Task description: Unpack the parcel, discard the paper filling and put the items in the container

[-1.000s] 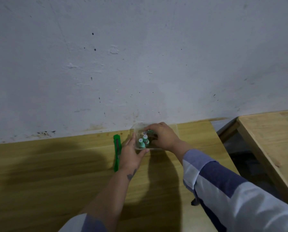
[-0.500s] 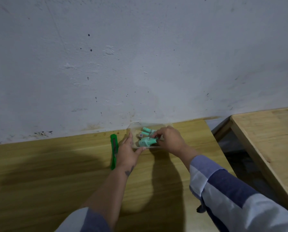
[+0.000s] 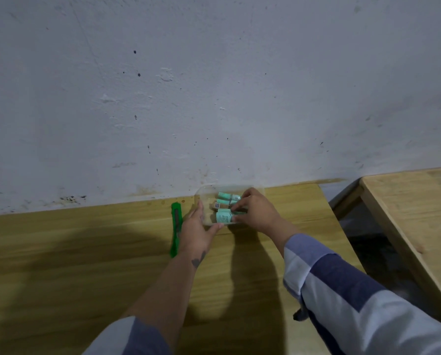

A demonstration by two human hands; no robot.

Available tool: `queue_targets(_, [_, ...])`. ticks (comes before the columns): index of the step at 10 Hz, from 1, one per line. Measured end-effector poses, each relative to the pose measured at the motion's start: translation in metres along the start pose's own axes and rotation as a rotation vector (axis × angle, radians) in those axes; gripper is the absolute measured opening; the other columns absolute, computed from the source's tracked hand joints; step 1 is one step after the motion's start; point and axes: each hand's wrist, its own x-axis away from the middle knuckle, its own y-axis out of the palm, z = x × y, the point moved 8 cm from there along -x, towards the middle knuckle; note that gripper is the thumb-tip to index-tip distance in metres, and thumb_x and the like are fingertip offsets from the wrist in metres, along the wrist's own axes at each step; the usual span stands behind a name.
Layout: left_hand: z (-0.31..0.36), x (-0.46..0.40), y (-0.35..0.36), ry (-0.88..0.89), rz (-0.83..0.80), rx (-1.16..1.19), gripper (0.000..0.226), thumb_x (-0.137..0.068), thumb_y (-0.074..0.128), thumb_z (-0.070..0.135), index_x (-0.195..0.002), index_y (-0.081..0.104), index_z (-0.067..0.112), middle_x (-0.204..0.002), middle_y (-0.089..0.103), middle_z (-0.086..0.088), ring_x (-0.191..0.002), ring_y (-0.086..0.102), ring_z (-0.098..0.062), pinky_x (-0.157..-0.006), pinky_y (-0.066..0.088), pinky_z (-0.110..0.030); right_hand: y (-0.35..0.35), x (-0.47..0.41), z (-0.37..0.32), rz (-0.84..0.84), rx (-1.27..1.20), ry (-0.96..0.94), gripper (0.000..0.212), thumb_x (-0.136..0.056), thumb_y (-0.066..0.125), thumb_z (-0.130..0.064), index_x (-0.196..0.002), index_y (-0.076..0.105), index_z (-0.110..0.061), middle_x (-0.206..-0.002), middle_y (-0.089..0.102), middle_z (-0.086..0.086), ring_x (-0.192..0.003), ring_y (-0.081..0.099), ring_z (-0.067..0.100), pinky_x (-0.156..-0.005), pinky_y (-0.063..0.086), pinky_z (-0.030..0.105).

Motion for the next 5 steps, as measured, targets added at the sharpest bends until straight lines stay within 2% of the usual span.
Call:
queue_targets(2, [-0.003,0.001,-0.003,0.007,0.024,0.038,0.09,-0.076,0.076,0.029,-0.149,0.023,0.019,-0.148,0.042,-0.004,-0.134,0.042,-0.021,-0.109,0.04,-0.042,0.008,-0.017,-0.014,-0.035,-0.048,-0.074,0.03,-0.077,0.072,-0.005,-0.105,0.069,-0.012,-0.123,0.043,0.009,-0.109,0.054,0.027,-0.099,0.041,0.024])
queue_targets(3, [-0.002,-0.001,-0.004,0.016,0.024,0.041,0.087,-0.077,0.076,0.026,-0.148,0.025,0.017,-0.148,0.041,-0.003,-0.134,0.042,-0.02,-0.11,0.038,-0.039,0.009,-0.022,-0.014,-0.059,0.024,-0.087,0.032,-0.075,0.075,-0.008,-0.106,0.07,-0.014,-0.125,0.041,0.009,-0.111,0.05,0.027,-0.102,0.039,0.026])
queue_targets(4, [0.001,0.001,-0.005,0.004,-0.012,0.043,0.085,-0.079,0.074,0.023,-0.149,0.025,0.017,-0.148,0.041,-0.001,-0.133,0.042,-0.021,-0.11,0.037,-0.034,0.005,-0.019,-0.014,-0.124,0.028,-0.083,0.042,-0.075,0.076,-0.008,-0.115,0.067,-0.015,-0.128,0.043,0.009,-0.115,0.05,0.026,-0.106,0.038,0.029])
queue_targets(5, [0.009,0.0,-0.012,0.021,-0.041,0.037,0.086,-0.077,0.076,0.026,-0.148,0.028,0.021,-0.144,0.046,0.0,-0.128,0.048,-0.018,-0.106,0.042,-0.038,0.001,-0.012,-0.02,-0.096,0.061,-0.109,0.043,-0.08,0.069,-0.008,-0.122,0.063,-0.017,-0.13,0.052,0.01,-0.117,0.052,0.027,-0.106,0.039,0.032])
